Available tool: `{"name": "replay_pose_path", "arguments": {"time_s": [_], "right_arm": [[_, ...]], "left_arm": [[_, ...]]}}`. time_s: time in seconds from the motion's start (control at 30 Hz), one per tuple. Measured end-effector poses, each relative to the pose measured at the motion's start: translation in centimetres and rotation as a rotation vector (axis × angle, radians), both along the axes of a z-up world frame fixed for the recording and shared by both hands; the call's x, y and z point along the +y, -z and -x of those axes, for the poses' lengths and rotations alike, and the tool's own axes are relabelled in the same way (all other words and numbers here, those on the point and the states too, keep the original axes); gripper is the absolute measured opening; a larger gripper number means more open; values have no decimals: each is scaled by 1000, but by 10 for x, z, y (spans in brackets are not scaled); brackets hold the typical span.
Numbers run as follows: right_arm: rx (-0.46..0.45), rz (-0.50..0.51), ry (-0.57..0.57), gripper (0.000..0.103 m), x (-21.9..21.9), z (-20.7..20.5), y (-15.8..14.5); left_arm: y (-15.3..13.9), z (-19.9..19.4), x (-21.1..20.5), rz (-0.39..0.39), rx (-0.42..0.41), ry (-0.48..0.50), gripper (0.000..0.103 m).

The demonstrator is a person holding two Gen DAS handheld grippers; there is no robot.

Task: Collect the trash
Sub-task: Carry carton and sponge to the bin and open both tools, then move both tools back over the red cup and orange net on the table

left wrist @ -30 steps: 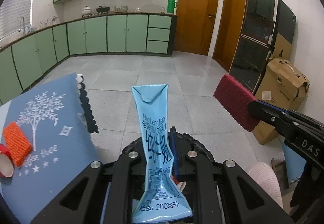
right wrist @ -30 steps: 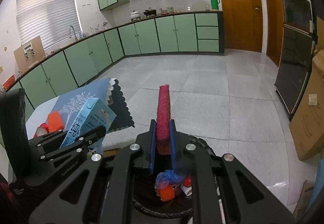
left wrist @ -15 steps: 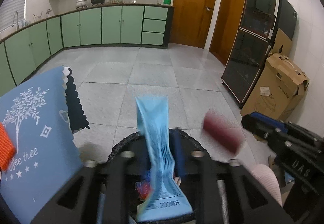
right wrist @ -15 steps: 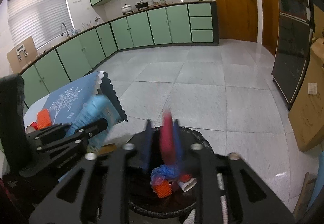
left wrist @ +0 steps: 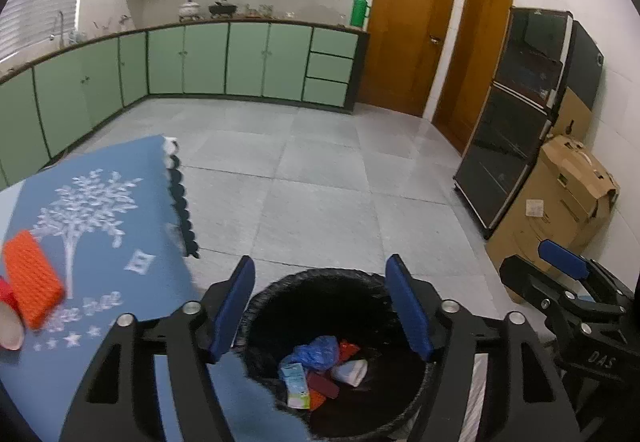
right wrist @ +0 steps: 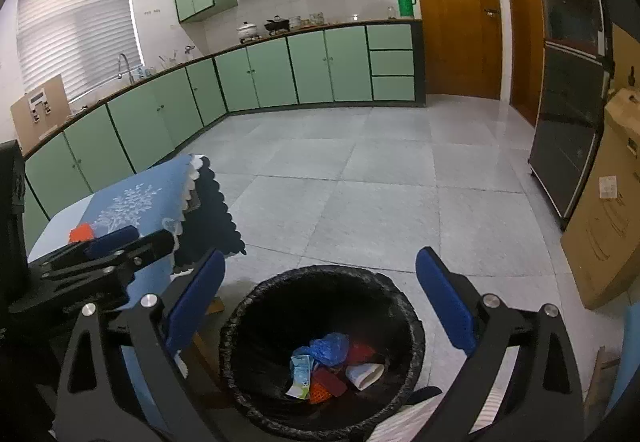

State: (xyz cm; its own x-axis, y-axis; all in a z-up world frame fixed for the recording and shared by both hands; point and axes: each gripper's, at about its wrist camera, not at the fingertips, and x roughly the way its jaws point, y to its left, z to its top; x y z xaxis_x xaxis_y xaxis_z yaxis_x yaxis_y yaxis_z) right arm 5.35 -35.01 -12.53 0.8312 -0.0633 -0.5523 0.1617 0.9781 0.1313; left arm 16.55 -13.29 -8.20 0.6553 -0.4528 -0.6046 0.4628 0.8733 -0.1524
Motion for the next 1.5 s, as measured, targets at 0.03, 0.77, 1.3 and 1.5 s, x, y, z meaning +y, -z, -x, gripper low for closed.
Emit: {"name": "replay_pose_path", "arguments": {"time_s": [0.03,0.77,1.3,1.5], "right_arm": [[-2,2,-7,94,2,-1,-1],[-47,-14,-317,95,153,-64,-16],[-1,7,-517,94,270,-117,3],[74,29,-549,94,295,-135,17]], "left_arm": [[-3,1,7,-1,-8,-13,70],[-14,20,220,-72,-79,-498,77],[12,21,305,-111,-35,-655,77],[17,17,314,-103,-16,-670,77]]}}
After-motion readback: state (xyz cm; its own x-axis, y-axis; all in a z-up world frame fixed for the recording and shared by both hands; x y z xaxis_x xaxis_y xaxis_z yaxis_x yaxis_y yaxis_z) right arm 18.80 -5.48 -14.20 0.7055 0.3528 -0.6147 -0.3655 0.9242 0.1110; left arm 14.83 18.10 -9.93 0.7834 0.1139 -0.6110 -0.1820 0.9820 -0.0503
